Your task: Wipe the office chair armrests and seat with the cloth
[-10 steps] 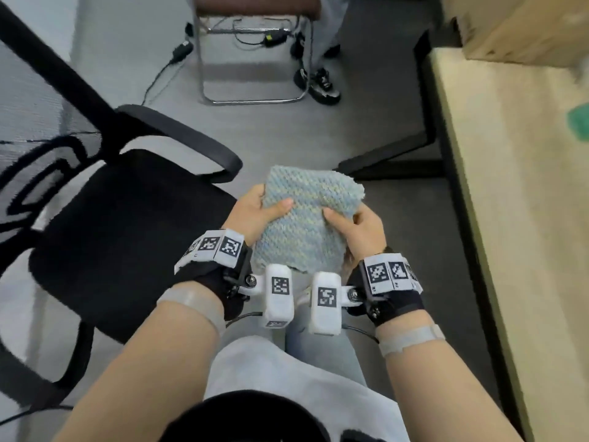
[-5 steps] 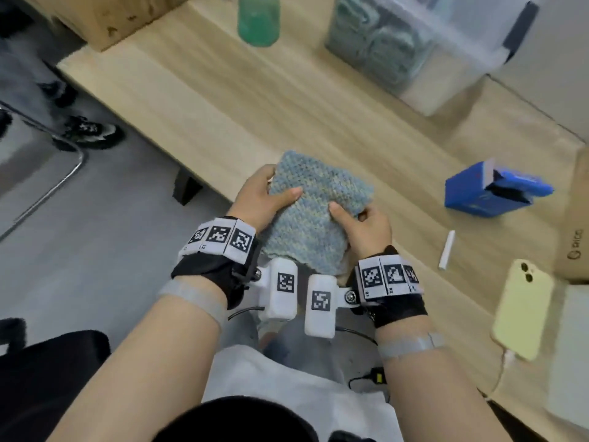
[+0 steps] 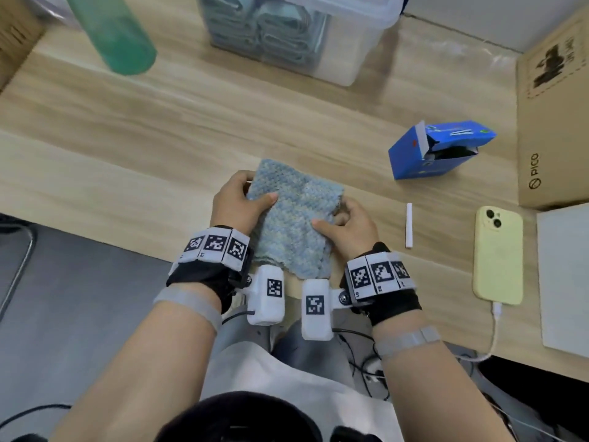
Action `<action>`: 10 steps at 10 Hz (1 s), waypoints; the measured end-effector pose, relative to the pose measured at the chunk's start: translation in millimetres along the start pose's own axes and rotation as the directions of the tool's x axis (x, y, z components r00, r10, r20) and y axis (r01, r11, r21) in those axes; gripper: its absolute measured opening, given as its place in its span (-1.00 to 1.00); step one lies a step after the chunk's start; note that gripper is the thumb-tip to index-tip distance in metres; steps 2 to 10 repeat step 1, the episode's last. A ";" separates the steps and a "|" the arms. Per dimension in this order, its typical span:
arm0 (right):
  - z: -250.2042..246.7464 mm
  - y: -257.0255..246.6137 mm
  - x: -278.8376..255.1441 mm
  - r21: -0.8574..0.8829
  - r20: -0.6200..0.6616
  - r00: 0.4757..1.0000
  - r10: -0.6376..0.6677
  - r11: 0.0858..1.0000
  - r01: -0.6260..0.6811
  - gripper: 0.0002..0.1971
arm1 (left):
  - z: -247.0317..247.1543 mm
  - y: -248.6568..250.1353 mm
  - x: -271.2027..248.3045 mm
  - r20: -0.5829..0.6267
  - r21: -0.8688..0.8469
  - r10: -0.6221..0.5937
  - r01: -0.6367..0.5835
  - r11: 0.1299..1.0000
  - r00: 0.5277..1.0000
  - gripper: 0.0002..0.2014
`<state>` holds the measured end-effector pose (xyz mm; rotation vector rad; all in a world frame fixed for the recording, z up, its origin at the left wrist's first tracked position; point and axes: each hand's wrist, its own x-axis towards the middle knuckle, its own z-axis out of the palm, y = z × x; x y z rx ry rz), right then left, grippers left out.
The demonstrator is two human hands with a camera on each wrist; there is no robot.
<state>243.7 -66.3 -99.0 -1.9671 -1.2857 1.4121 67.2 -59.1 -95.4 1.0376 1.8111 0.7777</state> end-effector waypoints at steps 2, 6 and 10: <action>-6.4 -11.8 -0.1 -0.057 -0.070 0.998 -0.001 0.998 -0.003 -0.39 | -6.8 2.2 6.0 0.006 0.055 0.006 -0.006 0.998 1.000 -0.75; -6.4 -11.8 -0.1 -0.057 -0.070 0.998 -0.001 0.998 -0.003 -0.39 | -6.8 2.2 6.0 0.006 0.055 0.006 -0.006 0.998 1.000 -0.75; -6.4 -11.8 -0.1 -0.057 -0.070 0.998 -0.001 0.998 -0.003 -0.39 | -6.8 2.2 6.0 0.006 0.055 0.006 -0.006 0.998 1.000 -0.75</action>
